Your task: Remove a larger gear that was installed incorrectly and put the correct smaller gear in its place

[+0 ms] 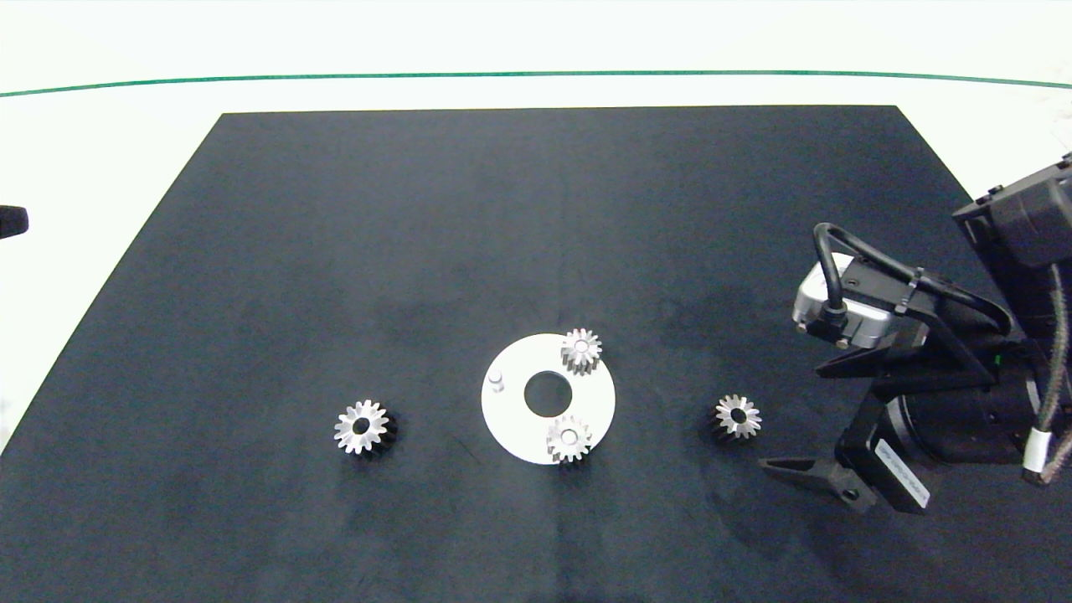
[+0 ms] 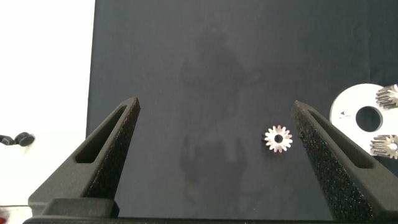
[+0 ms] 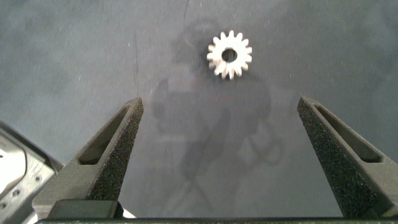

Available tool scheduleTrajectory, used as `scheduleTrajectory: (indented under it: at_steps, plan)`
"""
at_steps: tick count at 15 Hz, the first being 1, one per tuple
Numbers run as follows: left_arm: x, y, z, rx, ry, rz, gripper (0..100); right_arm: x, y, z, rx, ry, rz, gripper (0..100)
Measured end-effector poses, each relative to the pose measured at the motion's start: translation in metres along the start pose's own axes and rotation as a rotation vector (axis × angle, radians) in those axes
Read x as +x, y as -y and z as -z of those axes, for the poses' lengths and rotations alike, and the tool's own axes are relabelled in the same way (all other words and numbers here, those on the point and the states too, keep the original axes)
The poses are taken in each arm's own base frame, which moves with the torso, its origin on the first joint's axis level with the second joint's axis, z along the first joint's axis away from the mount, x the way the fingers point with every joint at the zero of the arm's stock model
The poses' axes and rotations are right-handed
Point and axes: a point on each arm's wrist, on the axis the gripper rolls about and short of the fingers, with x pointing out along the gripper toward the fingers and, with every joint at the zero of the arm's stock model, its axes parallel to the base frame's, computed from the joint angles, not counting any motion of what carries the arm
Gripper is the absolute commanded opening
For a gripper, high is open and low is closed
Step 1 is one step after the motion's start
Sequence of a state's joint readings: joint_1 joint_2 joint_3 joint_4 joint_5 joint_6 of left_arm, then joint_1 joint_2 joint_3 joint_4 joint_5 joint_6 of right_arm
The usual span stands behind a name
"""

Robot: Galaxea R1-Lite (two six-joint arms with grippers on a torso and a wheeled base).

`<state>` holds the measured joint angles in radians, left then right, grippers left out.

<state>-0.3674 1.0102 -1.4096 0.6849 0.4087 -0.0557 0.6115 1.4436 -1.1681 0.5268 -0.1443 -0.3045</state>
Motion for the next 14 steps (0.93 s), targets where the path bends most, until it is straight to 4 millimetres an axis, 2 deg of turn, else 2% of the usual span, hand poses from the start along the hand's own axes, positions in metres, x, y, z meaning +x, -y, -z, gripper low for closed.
scheduleTrajectory:
  at_steps: [14]
  plan:
    - [-0.008,-0.003,0.000,-0.006,0.024,0.018,100,0.042,0.001,-0.010,0.019,-0.059,0.005,100]
